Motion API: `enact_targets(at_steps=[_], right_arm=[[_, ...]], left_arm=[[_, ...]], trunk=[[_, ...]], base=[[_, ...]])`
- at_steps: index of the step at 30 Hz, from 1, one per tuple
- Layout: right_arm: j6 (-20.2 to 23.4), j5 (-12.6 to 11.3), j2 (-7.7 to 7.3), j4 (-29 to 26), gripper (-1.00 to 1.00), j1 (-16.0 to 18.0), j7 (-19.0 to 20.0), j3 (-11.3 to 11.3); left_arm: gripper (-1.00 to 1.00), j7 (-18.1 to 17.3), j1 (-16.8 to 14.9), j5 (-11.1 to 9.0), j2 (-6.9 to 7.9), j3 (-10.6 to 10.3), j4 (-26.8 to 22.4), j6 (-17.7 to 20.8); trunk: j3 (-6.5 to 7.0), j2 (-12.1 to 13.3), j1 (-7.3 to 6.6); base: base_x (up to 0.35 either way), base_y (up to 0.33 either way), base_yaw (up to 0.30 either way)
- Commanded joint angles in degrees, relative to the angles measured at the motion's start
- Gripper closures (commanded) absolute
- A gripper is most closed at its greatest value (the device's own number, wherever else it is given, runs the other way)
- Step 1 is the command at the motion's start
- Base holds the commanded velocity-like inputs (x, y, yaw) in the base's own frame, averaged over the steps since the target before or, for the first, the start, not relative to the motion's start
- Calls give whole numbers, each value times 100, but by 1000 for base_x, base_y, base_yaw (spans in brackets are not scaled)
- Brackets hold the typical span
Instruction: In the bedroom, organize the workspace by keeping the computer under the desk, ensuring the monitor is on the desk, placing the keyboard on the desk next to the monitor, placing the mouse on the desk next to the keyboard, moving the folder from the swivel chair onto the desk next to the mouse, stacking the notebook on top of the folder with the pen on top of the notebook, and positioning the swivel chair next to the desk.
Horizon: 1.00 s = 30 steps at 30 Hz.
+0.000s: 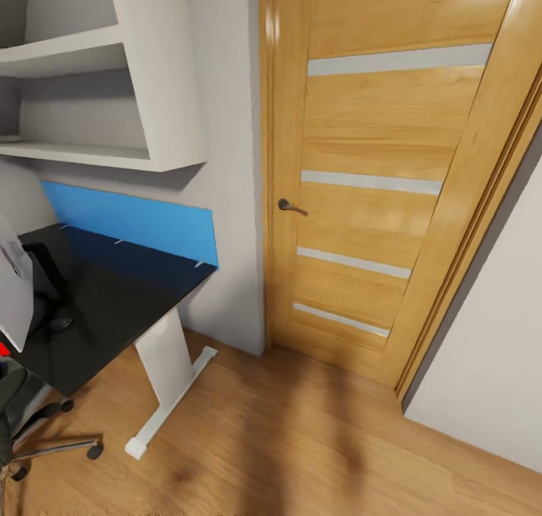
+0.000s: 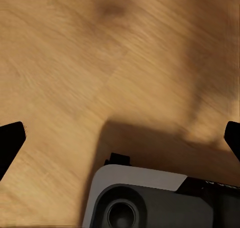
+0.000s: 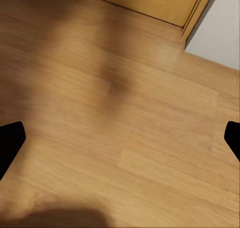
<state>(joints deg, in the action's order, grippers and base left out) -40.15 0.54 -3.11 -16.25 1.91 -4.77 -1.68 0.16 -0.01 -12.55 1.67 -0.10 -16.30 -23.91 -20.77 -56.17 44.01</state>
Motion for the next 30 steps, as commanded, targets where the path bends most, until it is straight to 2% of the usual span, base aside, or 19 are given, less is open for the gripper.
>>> enact_targets(at_steps=[1,30], right_arm=[[-15,8,-1,2,-100,3,-7,-10],[-19,24,-6,-1,-100,3,-7,-8]], left_arm=[[-100,2,0,-19,0,-3,-4,-9],[-100,44,1,-54,8,77,-244,-35]], trunk=[[-5,-4,0],[-5,-4,0]], base=[[0,0,285],[0,0,285]])
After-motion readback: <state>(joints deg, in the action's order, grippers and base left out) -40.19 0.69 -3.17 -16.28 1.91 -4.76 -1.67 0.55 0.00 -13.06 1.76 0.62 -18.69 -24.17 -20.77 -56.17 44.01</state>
